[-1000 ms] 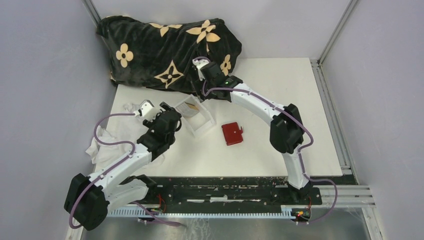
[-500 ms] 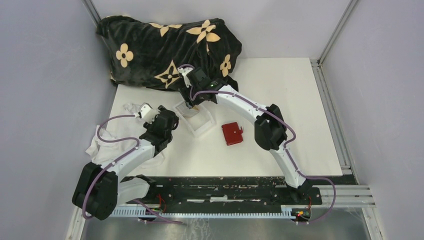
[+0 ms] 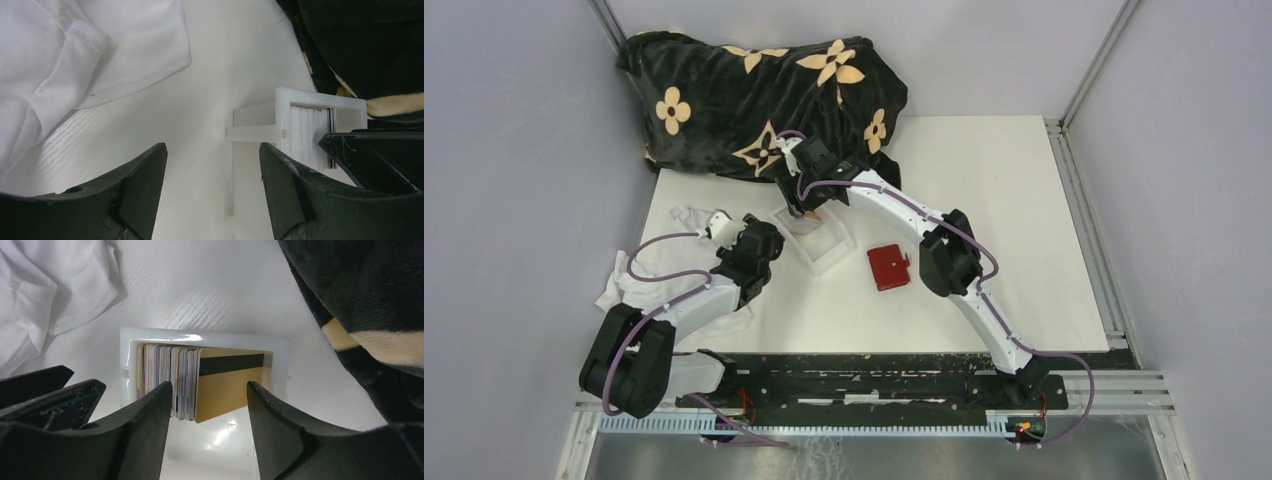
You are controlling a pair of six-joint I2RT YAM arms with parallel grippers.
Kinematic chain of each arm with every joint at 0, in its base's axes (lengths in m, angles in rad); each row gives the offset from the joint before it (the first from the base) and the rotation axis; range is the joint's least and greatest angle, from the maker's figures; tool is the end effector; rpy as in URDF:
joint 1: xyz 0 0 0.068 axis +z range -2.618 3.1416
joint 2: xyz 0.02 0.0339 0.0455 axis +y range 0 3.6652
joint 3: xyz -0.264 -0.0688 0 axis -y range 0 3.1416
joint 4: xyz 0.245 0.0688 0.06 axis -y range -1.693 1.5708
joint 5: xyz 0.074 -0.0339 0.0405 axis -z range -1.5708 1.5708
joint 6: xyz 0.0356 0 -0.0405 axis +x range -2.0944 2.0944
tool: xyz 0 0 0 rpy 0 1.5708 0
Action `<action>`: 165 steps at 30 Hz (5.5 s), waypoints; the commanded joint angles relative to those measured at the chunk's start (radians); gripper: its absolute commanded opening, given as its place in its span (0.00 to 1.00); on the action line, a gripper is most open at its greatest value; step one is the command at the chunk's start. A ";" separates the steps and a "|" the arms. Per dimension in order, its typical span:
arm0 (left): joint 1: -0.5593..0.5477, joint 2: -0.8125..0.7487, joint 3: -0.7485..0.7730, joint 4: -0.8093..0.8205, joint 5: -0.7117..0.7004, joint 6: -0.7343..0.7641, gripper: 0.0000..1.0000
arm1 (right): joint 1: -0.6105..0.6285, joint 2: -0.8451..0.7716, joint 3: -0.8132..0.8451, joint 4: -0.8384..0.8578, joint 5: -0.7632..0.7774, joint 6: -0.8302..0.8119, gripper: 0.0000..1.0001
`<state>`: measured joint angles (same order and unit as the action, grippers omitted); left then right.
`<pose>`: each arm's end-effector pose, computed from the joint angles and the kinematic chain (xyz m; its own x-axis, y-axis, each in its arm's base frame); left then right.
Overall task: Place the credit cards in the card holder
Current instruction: Pick up the credit card from the storage box.
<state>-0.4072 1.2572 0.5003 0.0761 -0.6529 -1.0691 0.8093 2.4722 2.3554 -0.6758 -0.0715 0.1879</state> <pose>0.2265 -0.0741 0.1756 -0.1737 -0.6835 -0.7089 -0.5639 0.6592 -0.4974 0.3806 0.4029 0.2304 -0.6241 -0.3846 -0.6801 -0.6514 0.7368 0.1811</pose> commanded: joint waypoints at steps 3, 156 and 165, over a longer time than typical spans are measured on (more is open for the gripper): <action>0.011 0.023 -0.019 0.088 -0.013 -0.060 0.75 | -0.009 0.036 0.079 0.012 -0.050 0.034 0.61; -0.352 -0.097 0.054 0.460 1.462 0.497 0.03 | -0.144 -1.400 -1.403 0.312 -0.467 0.416 0.10; -0.350 -0.043 0.044 0.573 1.090 0.385 0.03 | -0.148 -1.464 -1.431 0.288 -0.150 0.331 0.47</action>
<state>-0.7570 1.1828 0.5152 0.5129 0.6254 -0.5751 0.6647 1.0595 0.9356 -0.4759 -0.3775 0.5438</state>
